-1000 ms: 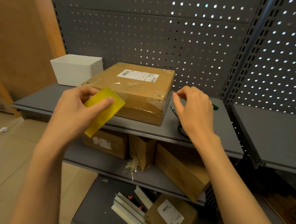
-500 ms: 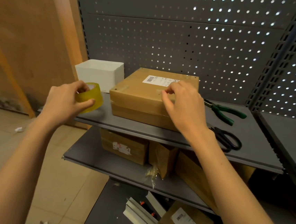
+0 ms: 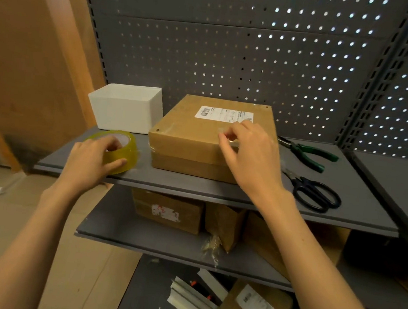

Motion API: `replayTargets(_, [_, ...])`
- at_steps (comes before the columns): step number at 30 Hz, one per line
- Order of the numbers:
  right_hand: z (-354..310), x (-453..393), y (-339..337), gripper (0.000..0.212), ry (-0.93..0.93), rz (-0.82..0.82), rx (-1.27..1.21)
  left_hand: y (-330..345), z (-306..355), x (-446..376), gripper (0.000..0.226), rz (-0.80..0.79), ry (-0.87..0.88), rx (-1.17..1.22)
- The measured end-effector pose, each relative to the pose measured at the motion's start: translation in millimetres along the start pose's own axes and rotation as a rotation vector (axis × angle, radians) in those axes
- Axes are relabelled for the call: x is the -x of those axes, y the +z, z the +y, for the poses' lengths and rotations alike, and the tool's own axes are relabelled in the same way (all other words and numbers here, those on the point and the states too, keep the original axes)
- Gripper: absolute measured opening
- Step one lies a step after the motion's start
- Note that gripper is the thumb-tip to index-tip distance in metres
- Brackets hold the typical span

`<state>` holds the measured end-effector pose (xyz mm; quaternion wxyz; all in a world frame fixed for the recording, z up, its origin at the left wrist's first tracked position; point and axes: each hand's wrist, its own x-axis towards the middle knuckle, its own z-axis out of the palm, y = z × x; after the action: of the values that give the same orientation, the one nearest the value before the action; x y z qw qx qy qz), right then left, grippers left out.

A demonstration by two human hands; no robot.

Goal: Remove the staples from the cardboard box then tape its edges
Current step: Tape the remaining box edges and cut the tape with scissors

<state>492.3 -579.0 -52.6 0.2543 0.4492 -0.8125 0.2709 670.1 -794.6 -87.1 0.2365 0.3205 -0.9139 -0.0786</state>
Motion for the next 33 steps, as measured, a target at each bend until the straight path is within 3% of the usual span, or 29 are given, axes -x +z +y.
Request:
replayTargets(5, [11.0,16.1,-10.0,0.019,0.035,0.066,-0.091,-10.4,11.5,-5.7,0.047,-0.031,-0.044,-0.047])
replayTargets(8, [32.6,19.2,-22.7,0.025,0.149,0.129,-0.221,-15.9,57.7,-1.0,0.044,0.106,0.084,0.065])
replayTargets(10, [47.6,19.8,-29.8,0.029,0.223,0.151,-0.33,-10.9,102.1,4.4,0.042,0.106,0.228,0.2])
replayTargets(14, [64.3,20.6,-31.9,0.037,0.22,0.005,-0.373,21.0,180.6,6.4,0.043,0.019,0.473,0.291])
replayTargets(17, [73.3,23.7,-22.8,0.04,0.157,-0.191,-0.375,45.1,211.3,1.8,0.043,0.005,0.551,0.254])
replayTargets(22, [93.1,28.5,-12.5,0.042,0.189,-0.262,-0.456,60.7,209.5,-4.0,0.046,-0.052,0.552,0.185])
replayTargets(28, [102.6,21.1,-17.5,0.026,0.253,-0.242,-0.764,43.5,207.1,-22.2,0.037,-0.205,0.54,0.352])
replayTargets(30, [104.0,21.7,-15.1,0.026,0.232,-0.225,-0.734,42.7,207.4,-24.2,0.036,-0.208,0.546,0.375])
replayTargets(33, [106.8,30.4,-4.9,0.045,0.129,-0.21,-0.568,50.9,202.1,-20.9,0.042,-0.138,0.558,0.364])
